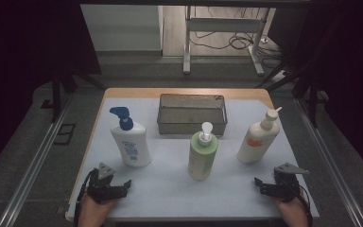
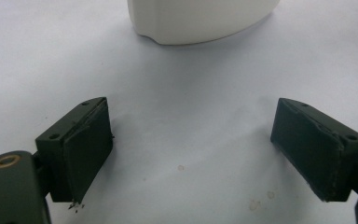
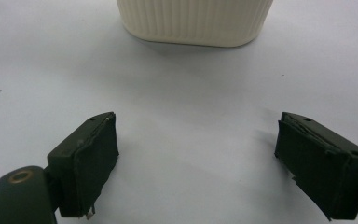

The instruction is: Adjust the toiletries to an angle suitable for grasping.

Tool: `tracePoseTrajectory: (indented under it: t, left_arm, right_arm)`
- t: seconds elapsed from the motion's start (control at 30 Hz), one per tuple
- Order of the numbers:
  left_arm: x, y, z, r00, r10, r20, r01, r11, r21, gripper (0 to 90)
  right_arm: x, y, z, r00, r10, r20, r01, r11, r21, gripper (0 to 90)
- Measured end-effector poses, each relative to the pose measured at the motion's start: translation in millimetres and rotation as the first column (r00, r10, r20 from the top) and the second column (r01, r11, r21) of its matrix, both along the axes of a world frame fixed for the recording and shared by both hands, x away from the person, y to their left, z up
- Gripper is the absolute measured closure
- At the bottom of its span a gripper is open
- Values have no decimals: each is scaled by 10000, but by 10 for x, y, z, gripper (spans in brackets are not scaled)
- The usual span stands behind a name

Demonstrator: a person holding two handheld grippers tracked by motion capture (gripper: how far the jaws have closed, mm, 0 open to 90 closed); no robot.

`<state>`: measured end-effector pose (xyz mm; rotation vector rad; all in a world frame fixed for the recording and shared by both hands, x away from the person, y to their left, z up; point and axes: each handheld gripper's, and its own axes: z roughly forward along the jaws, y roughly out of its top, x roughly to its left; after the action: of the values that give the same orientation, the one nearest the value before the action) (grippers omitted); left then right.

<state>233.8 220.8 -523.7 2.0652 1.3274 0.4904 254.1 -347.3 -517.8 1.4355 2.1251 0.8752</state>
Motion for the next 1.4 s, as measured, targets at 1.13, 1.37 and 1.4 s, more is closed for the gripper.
tracePoseTrajectory:
  t: [1.13, 1.37, 1.4]
  left_arm:
    - [4, 1, 0, 10000, -5, -40, 5, 10000, -48, 120]
    - [3, 1, 0, 10000, -3, -34, 3, 10000, -48, 120]
    - [3, 2, 0, 10000, -5, -35, 5, 10000, -34, 120]
  right_arm:
    - [-9, -60, 90, 9990, 453, 30, -453, 9990, -26, 139]
    - [0, -91, 148, 9982, 585, 128, -587, 9982, 111, 139]
    - [0, -91, 148, 9982, 585, 128, -587, 9982, 111, 139]
